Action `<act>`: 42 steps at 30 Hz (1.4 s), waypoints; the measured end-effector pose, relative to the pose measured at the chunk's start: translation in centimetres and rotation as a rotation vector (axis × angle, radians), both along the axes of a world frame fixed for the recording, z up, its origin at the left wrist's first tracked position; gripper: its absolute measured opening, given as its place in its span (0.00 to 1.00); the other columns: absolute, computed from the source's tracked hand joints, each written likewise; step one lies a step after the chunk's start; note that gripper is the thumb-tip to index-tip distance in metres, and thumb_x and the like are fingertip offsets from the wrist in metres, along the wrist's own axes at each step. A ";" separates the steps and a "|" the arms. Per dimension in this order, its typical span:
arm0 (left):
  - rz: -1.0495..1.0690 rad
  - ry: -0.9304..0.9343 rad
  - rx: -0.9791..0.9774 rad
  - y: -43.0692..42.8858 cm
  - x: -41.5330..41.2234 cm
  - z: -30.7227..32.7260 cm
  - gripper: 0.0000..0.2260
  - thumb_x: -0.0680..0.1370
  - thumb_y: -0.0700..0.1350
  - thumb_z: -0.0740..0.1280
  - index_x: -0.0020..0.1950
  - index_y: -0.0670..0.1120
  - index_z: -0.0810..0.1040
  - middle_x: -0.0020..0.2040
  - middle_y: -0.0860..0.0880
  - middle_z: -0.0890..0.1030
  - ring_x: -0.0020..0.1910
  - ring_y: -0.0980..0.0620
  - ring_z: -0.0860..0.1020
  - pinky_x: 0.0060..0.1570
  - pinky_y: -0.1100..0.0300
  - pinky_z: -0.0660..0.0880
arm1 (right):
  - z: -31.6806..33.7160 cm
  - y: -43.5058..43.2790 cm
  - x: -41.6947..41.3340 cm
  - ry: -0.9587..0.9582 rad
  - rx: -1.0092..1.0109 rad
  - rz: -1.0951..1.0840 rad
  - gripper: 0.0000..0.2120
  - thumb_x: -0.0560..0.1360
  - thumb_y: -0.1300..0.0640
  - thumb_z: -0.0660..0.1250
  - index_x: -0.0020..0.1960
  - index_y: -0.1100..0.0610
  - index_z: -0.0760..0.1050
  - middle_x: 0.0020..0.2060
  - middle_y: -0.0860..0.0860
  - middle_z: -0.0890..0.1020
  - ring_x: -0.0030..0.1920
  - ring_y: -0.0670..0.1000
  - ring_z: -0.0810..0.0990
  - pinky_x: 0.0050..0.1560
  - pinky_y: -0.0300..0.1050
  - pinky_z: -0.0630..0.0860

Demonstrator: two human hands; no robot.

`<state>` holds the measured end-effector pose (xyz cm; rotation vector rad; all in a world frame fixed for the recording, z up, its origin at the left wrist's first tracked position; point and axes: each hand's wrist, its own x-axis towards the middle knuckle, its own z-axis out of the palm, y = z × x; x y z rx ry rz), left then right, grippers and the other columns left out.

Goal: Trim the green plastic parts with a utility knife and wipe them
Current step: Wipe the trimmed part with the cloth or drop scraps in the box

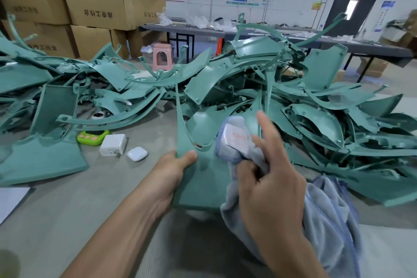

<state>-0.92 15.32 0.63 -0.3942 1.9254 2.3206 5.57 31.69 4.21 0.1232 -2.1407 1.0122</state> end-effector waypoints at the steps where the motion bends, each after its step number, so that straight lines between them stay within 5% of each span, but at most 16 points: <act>1: -0.028 0.015 0.008 -0.1 0.1 0.1 0.06 0.82 0.41 0.66 0.57 0.43 0.81 0.41 0.41 0.87 0.33 0.46 0.85 0.28 0.58 0.79 | 0.3 -0.2 0.1 0.033 -0.005 0.013 0.33 0.74 0.58 0.65 0.76 0.39 0.65 0.54 0.32 0.80 0.48 0.32 0.76 0.50 0.22 0.68; 3: -0.104 0.059 0.054 -0.4 0.1 0.3 0.09 0.82 0.38 0.65 0.59 0.46 0.81 0.45 0.39 0.87 0.36 0.44 0.85 0.31 0.55 0.81 | 0.6 -0.4 0.0 0.060 0.018 0.032 0.27 0.78 0.57 0.64 0.74 0.39 0.64 0.53 0.28 0.78 0.51 0.29 0.74 0.50 0.16 0.62; 6: -0.102 0.070 0.124 -0.5 0.5 0.7 0.10 0.82 0.37 0.65 0.59 0.49 0.81 0.48 0.39 0.87 0.39 0.44 0.86 0.33 0.55 0.81 | 1.3 0.8 -0.9 0.085 0.023 -0.063 0.17 0.78 0.62 0.68 0.62 0.43 0.75 0.38 0.35 0.78 0.40 0.35 0.78 0.42 0.16 0.64; 8: -0.056 0.046 0.144 -0.7 0.6 1.0 0.08 0.82 0.38 0.65 0.57 0.45 0.82 0.48 0.39 0.87 0.39 0.44 0.86 0.32 0.55 0.81 | 2.3 3.1 -2.0 0.114 -0.052 -0.206 0.13 0.78 0.65 0.69 0.57 0.49 0.81 0.35 0.39 0.78 0.32 0.35 0.76 0.37 0.19 0.66; 11: -0.074 0.060 -0.034 -1.1 0.5 0.8 0.07 0.81 0.39 0.67 0.53 0.44 0.84 0.46 0.40 0.87 0.40 0.43 0.87 0.31 0.55 0.81 | 4.2 6.7 -3.1 0.087 -0.205 -0.355 0.11 0.77 0.63 0.67 0.53 0.51 0.84 0.36 0.41 0.81 0.34 0.43 0.78 0.41 0.32 0.71; 14: -0.247 0.088 -0.212 -0.4 0.7 0.6 0.06 0.81 0.38 0.68 0.53 0.45 0.84 0.45 0.43 0.88 0.41 0.44 0.87 0.38 0.55 0.81 | 5.2 6.5 -3.1 -0.031 -0.083 -0.053 0.13 0.75 0.62 0.70 0.45 0.43 0.83 0.35 0.34 0.83 0.39 0.36 0.82 0.44 0.29 0.75; 17: -0.414 0.194 -0.367 0.8 1.0 0.0 0.07 0.78 0.38 0.71 0.45 0.49 0.86 0.42 0.50 0.87 0.40 0.56 0.84 0.38 0.62 0.79 | 3.8 2.7 -2.6 -0.192 0.245 0.276 0.08 0.76 0.60 0.73 0.47 0.47 0.84 0.40 0.41 0.85 0.39 0.42 0.84 0.42 0.38 0.81; 19: -0.427 0.237 -0.469 1.4 1.2 -0.3 0.14 0.76 0.36 0.70 0.40 0.56 0.85 0.38 0.58 0.86 0.37 0.65 0.81 0.37 0.70 0.75 | 2.0 0.6 -3.0 -0.186 0.585 0.306 0.06 0.78 0.59 0.68 0.49 0.51 0.83 0.43 0.47 0.84 0.44 0.48 0.83 0.45 0.48 0.81; 21: -0.463 0.232 -0.487 1.8 1.4 -0.3 0.14 0.72 0.39 0.70 0.37 0.60 0.84 0.36 0.60 0.85 0.37 0.67 0.80 0.37 0.72 0.74 | 0.5 -0.4 -3.8 -0.236 0.701 0.280 0.07 0.80 0.58 0.64 0.52 0.54 0.81 0.48 0.50 0.83 0.48 0.54 0.82 0.46 0.49 0.79; 24: -0.460 0.232 -0.461 1.9 1.3 -0.3 0.12 0.67 0.43 0.69 0.36 0.61 0.84 0.36 0.57 0.85 0.36 0.65 0.81 0.37 0.69 0.75 | 0.1 -1.2 -5.0 -0.242 0.717 0.226 0.05 0.79 0.60 0.64 0.50 0.56 0.79 0.46 0.53 0.80 0.41 0.54 0.77 0.39 0.49 0.72; 27: -0.450 0.245 -0.457 2.1 1.3 -0.2 0.08 0.73 0.38 0.73 0.42 0.52 0.85 0.39 0.55 0.86 0.37 0.65 0.82 0.35 0.72 0.74 | 0.8 -1.5 -6.8 -0.300 0.686 0.238 0.06 0.77 0.63 0.66 0.42 0.57 0.71 0.41 0.55 0.73 0.39 0.54 0.68 0.41 0.51 0.65; 31: -0.452 0.218 -0.368 2.6 2.1 0.1 0.05 0.79 0.38 0.72 0.49 0.47 0.85 0.45 0.50 0.88 0.45 0.56 0.85 0.43 0.63 0.79 | 1.5 -0.8 -8.6 -0.235 0.707 0.148 0.11 0.76 0.65 0.65 0.41 0.54 0.66 0.42 0.54 0.76 0.40 0.58 0.75 0.41 0.48 0.62; 35: -0.443 0.185 -0.441 3.1 2.4 0.1 0.08 0.80 0.38 0.69 0.54 0.48 0.84 0.44 0.52 0.88 0.43 0.55 0.86 0.40 0.62 0.80 | 2.9 1.1 -10.2 -0.226 0.648 -0.029 0.08 0.79 0.63 0.64 0.42 0.55 0.70 0.41 0.51 0.74 0.38 0.54 0.75 0.39 0.48 0.69; 38: -0.438 0.174 -0.455 3.2 2.2 -0.2 0.09 0.79 0.37 0.69 0.53 0.49 0.83 0.41 0.55 0.87 0.38 0.60 0.84 0.35 0.67 0.77 | 4.3 2.4 -10.6 -0.272 0.546 -0.093 0.05 0.80 0.63 0.63 0.47 0.58 0.77 0.46 0.51 0.78 0.43 0.55 0.79 0.48 0.51 0.77; 42: -0.398 0.153 -0.375 3.3 1.9 -0.4 0.10 0.78 0.32 0.71 0.50 0.47 0.83 0.40 0.55 0.87 0.41 0.56 0.85 0.40 0.65 0.79 | 3.2 1.1 -6.8 -0.499 0.610 0.279 0.03 0.78 0.62 0.68 0.47 0.56 0.80 0.40 0.50 0.81 0.41 0.53 0.81 0.45 0.49 0.81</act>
